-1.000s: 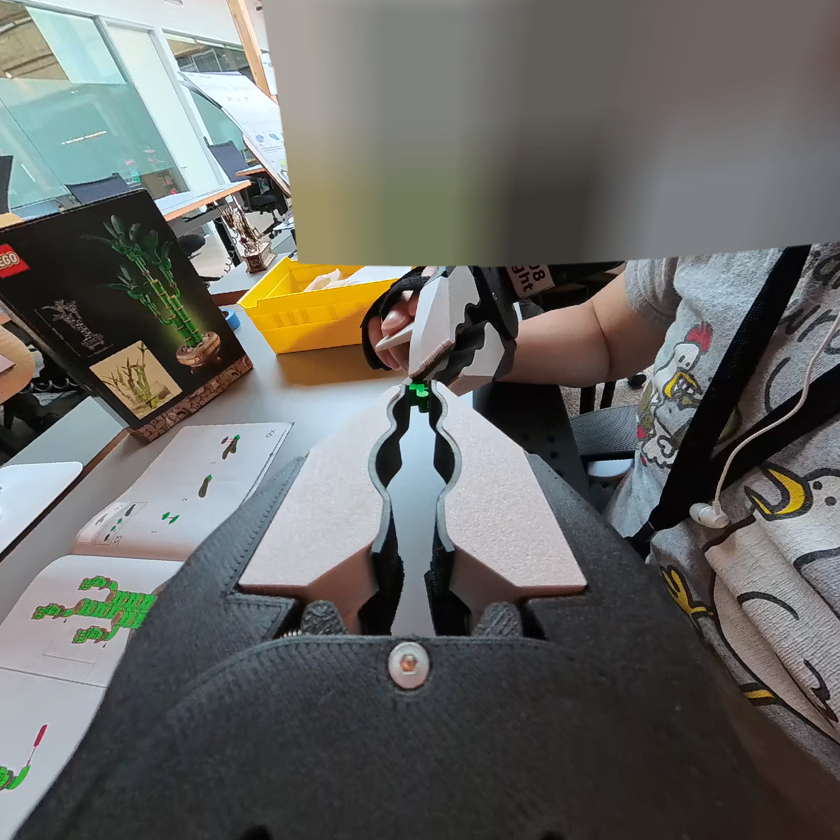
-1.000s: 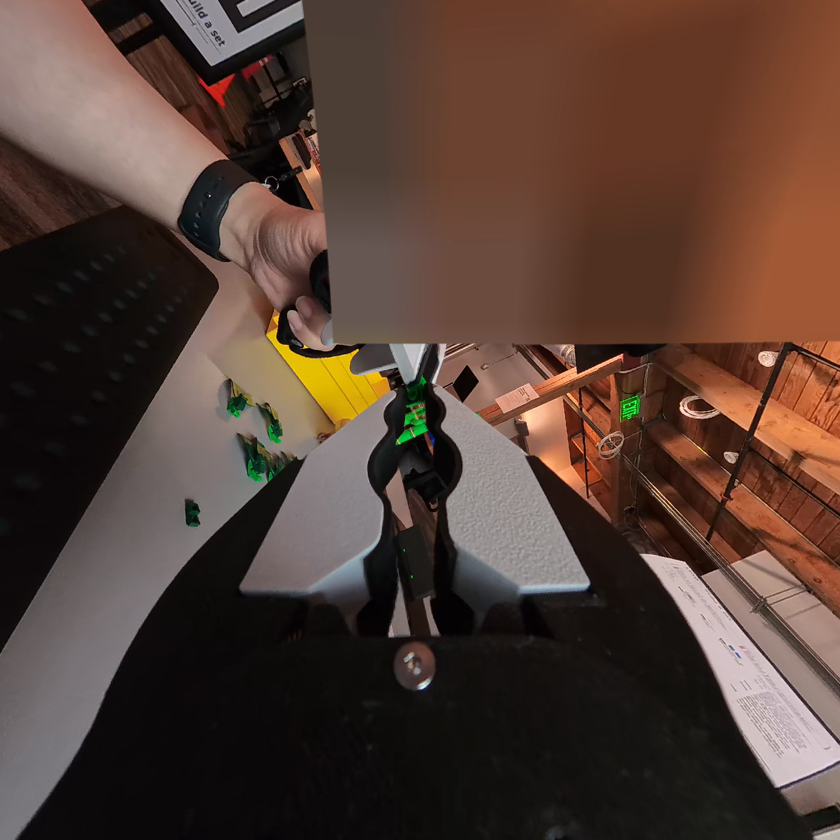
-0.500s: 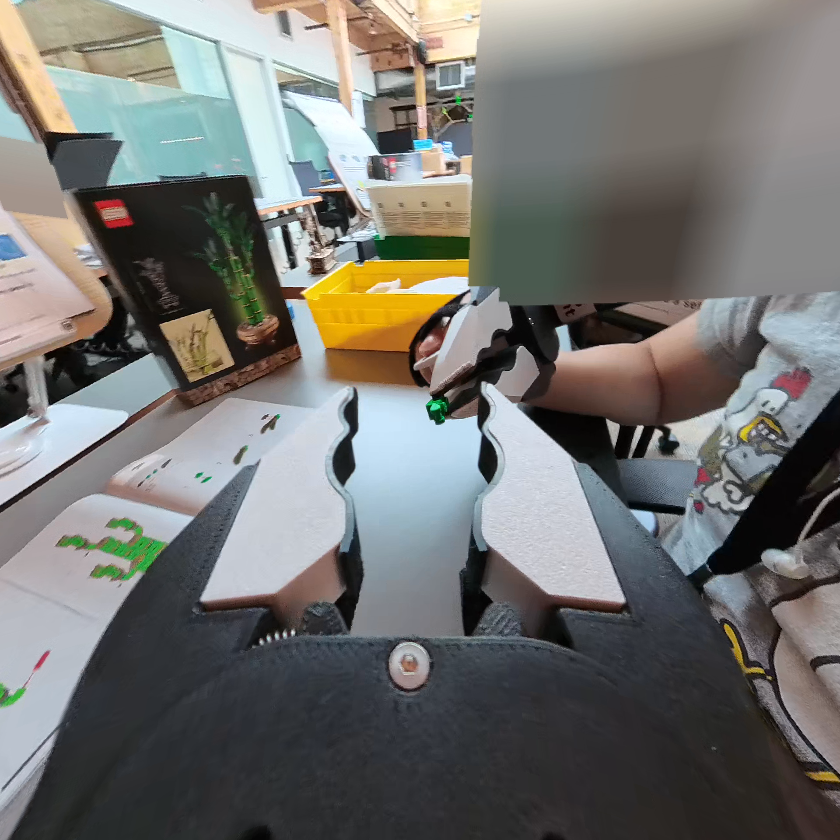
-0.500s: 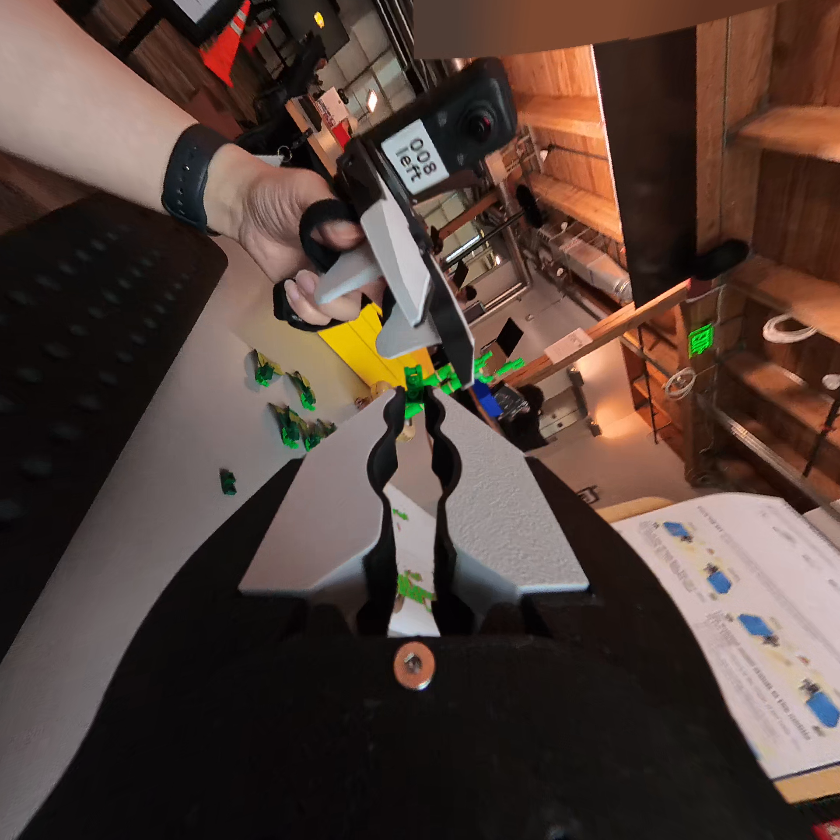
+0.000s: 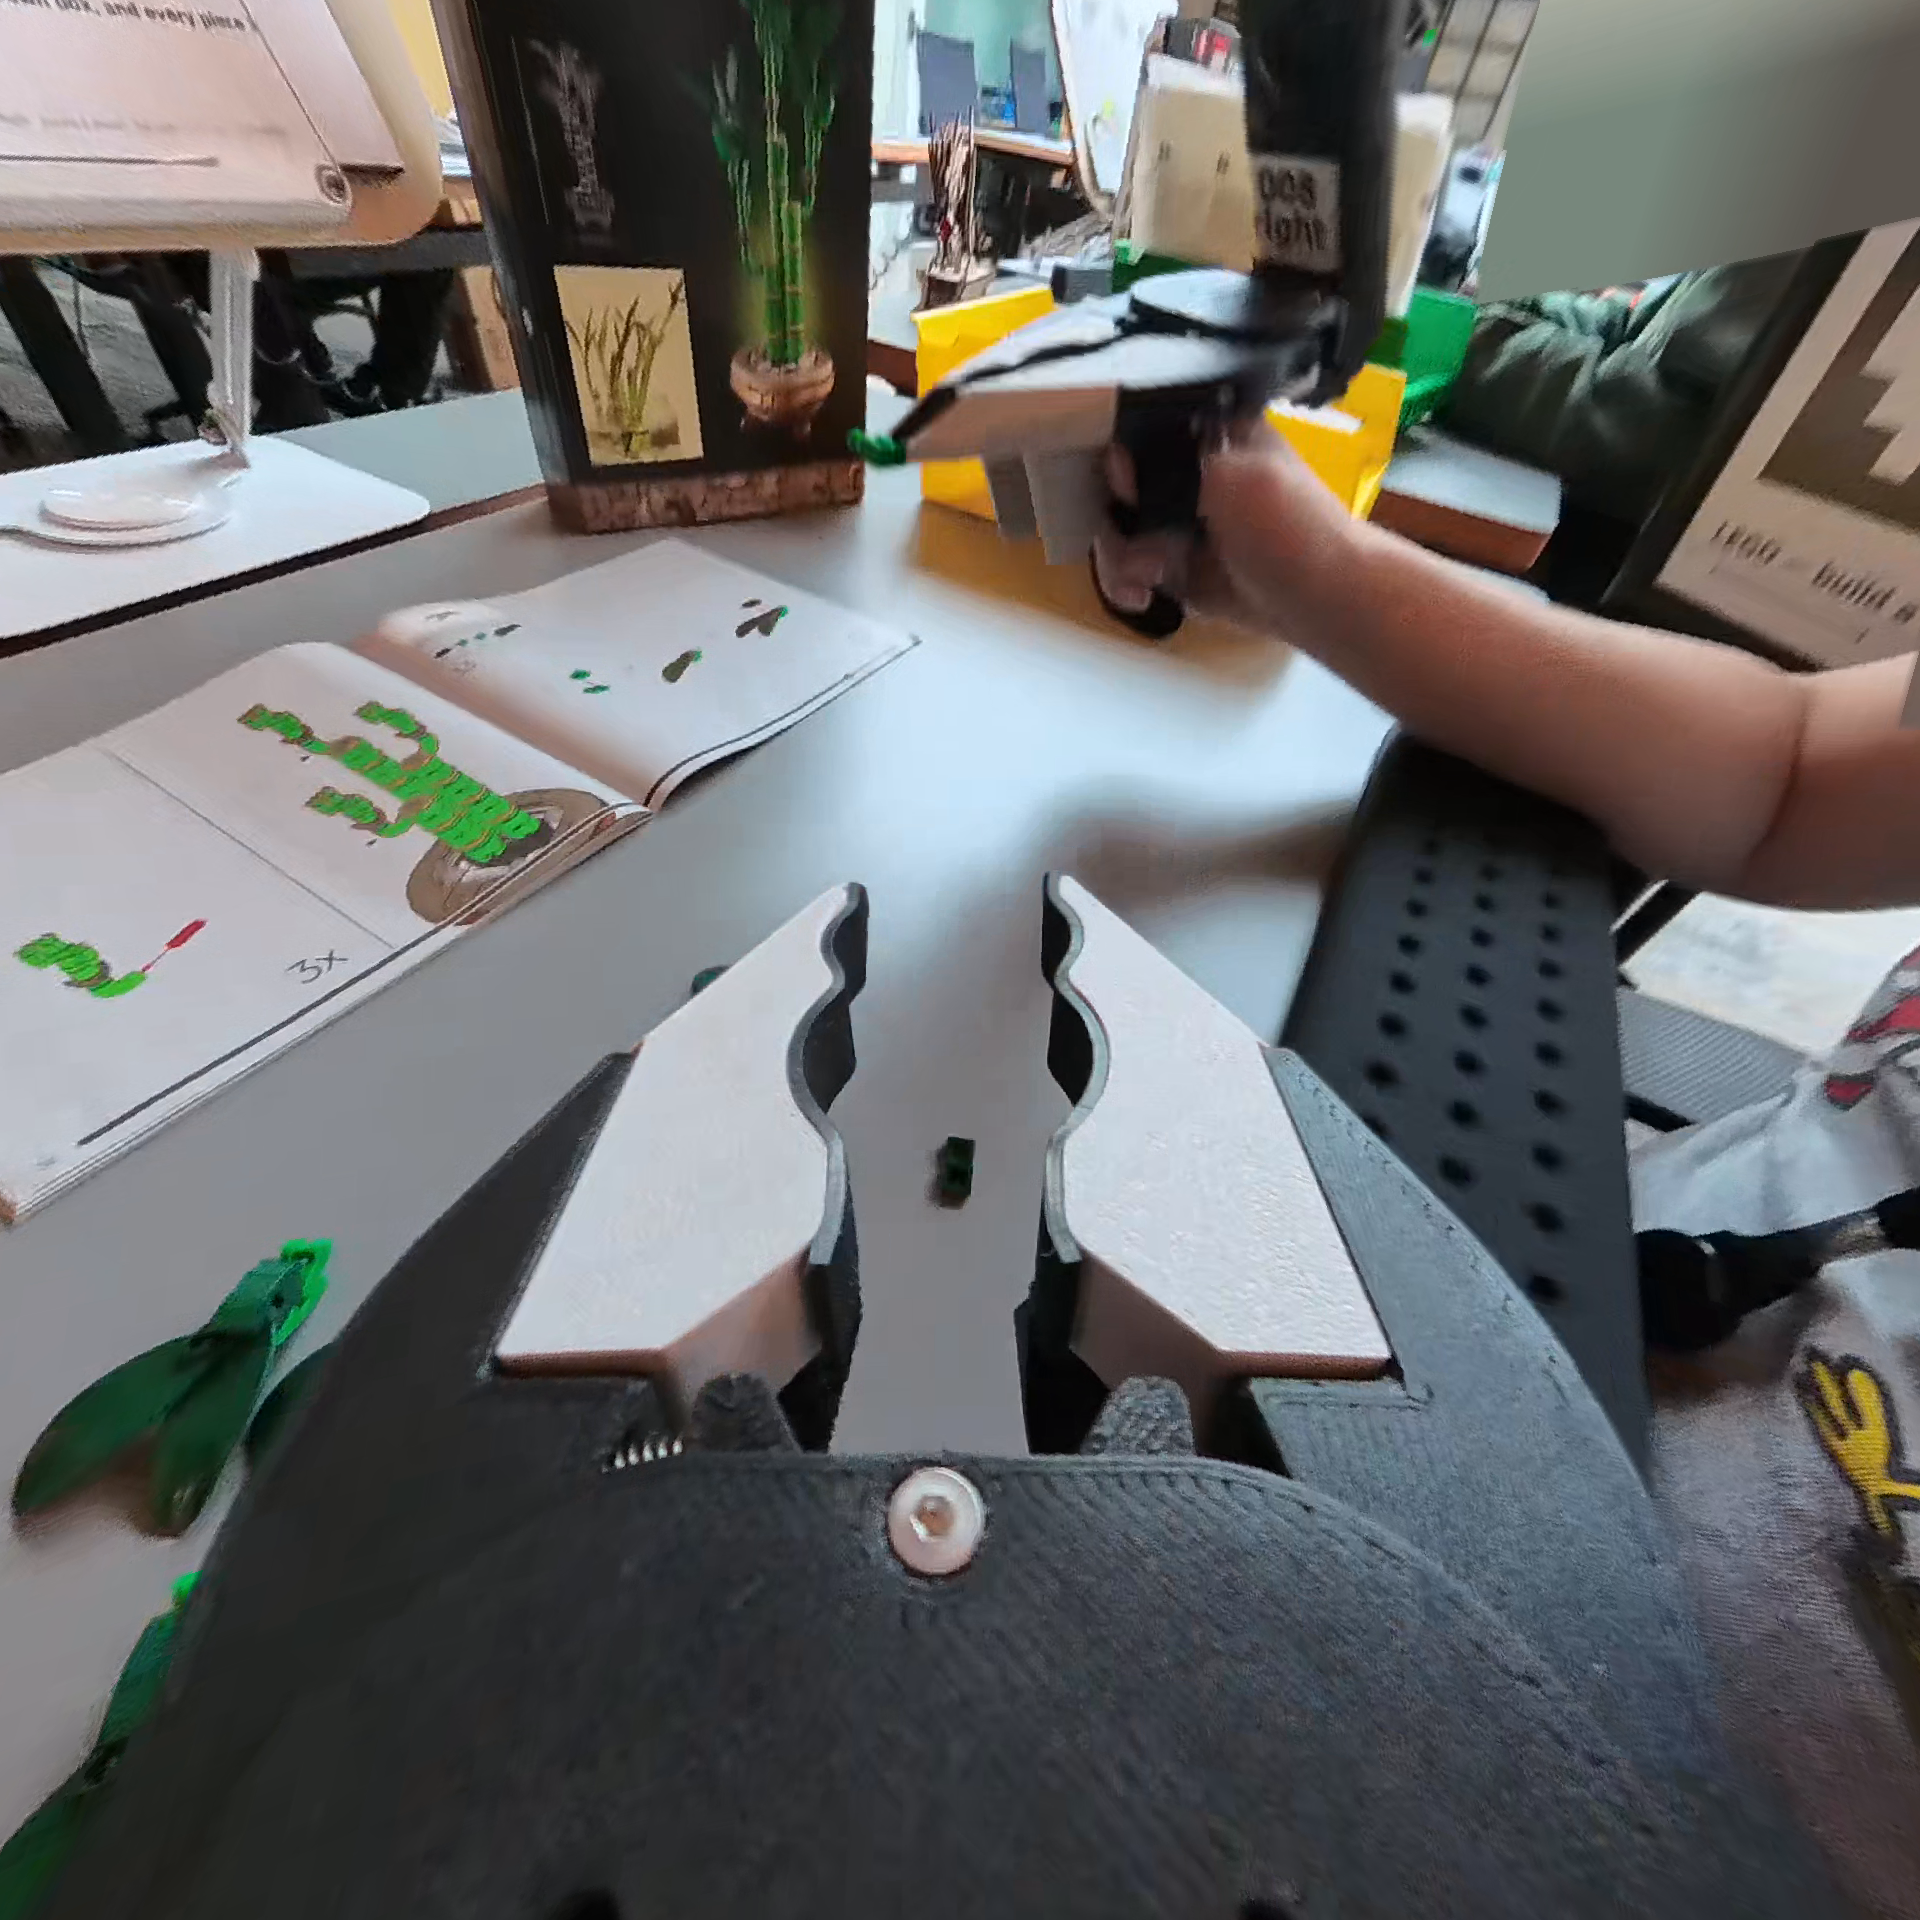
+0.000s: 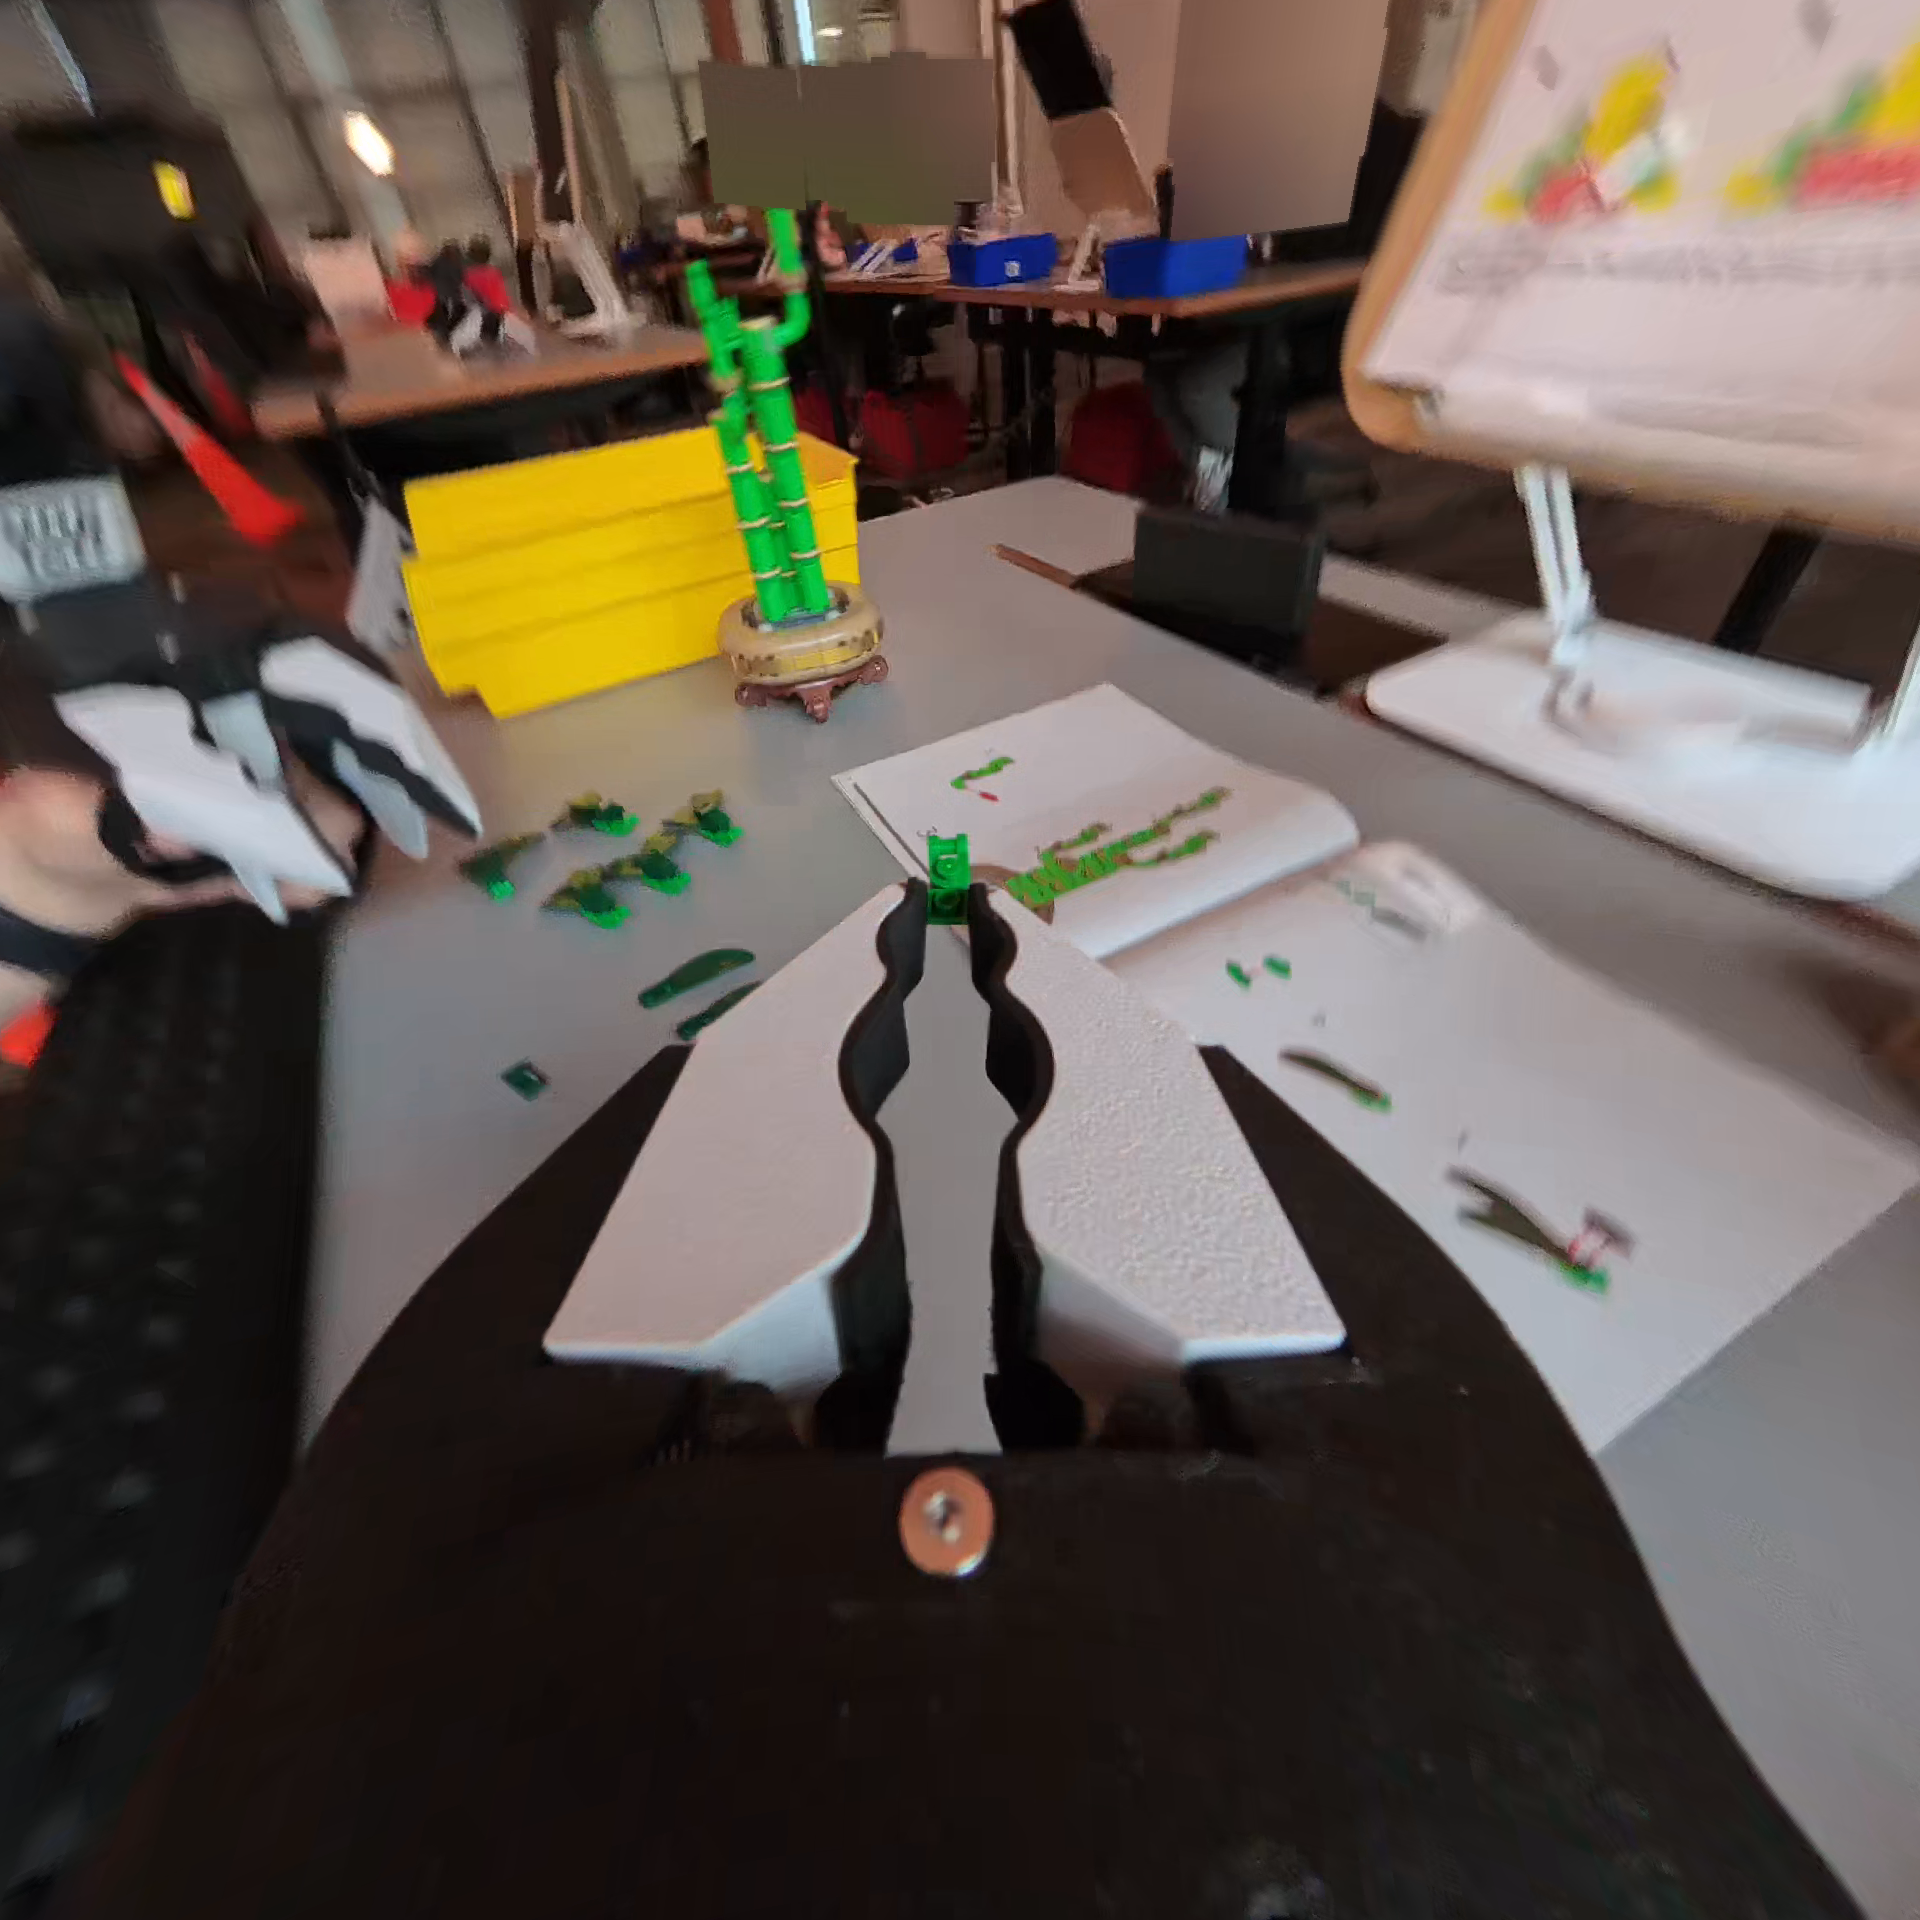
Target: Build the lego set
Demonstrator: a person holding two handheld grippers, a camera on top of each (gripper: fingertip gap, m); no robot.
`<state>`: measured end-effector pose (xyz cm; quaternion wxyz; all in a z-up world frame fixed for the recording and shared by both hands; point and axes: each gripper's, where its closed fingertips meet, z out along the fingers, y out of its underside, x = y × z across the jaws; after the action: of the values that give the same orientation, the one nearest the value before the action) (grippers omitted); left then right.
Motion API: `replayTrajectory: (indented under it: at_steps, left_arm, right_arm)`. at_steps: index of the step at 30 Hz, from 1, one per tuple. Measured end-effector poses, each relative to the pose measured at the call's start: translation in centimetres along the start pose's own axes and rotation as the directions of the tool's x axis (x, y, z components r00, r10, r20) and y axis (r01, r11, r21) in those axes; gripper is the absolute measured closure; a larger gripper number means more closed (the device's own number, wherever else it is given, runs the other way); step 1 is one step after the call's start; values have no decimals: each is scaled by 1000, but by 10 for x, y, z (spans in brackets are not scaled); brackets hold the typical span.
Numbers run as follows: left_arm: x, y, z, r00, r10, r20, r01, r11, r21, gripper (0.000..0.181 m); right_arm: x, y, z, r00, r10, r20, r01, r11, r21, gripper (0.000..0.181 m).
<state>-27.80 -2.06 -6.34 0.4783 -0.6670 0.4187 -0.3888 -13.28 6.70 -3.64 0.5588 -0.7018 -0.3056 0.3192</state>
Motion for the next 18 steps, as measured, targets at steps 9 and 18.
replayTrajectory:
  at_steps: [9, 18]
  left_arm:
    - [2, 16, 11, 998, 65, -11, -65, 997, -40, 157]
    - [8, 26, 15, 996, 85, -28, -87, 994, -69, 158]
  right_arm:
    - [41, 19, -24, 805, 559, 201, -567, 824, -21, 175]
    - [38, 23, -22, 700, 659, 276, -671, 739, -63, 175]
